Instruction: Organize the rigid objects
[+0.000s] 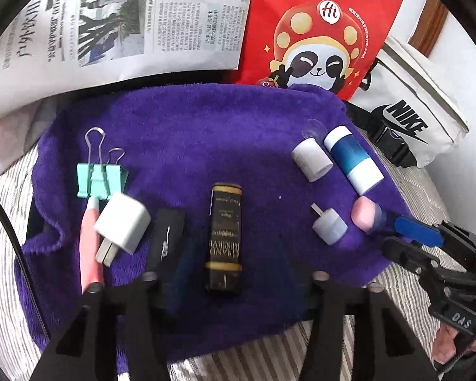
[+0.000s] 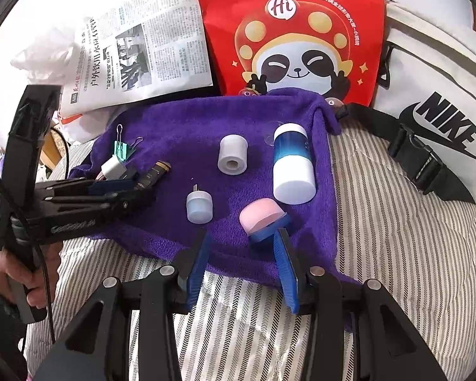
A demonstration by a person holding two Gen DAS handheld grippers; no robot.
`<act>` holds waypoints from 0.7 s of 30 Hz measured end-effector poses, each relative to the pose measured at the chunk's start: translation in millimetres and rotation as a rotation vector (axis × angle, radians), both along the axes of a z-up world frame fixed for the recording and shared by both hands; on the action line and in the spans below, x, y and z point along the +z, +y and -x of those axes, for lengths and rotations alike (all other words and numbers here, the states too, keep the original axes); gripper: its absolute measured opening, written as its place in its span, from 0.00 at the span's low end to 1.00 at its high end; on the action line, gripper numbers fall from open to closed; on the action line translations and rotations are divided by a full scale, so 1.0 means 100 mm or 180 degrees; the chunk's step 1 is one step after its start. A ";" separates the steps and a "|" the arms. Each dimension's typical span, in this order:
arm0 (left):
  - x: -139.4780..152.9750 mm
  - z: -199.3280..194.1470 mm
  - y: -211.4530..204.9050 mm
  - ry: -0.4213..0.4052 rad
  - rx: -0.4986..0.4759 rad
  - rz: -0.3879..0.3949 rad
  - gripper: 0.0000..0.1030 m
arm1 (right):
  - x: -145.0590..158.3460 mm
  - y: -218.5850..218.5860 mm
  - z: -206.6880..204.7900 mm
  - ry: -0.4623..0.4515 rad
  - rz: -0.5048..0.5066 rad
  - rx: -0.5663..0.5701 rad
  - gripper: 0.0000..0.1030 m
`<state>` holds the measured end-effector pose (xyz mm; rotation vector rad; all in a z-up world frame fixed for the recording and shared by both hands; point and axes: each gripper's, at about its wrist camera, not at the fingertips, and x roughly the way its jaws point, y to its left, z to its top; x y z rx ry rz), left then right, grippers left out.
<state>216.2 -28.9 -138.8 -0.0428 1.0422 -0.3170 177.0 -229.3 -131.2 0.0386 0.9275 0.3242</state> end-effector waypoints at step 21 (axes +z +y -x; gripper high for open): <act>0.71 0.87 0.39 -0.0280 0.0493 -0.0030 0.95 | 0.40 0.15 0.31 -0.0040 0.0148 -0.0056 1.00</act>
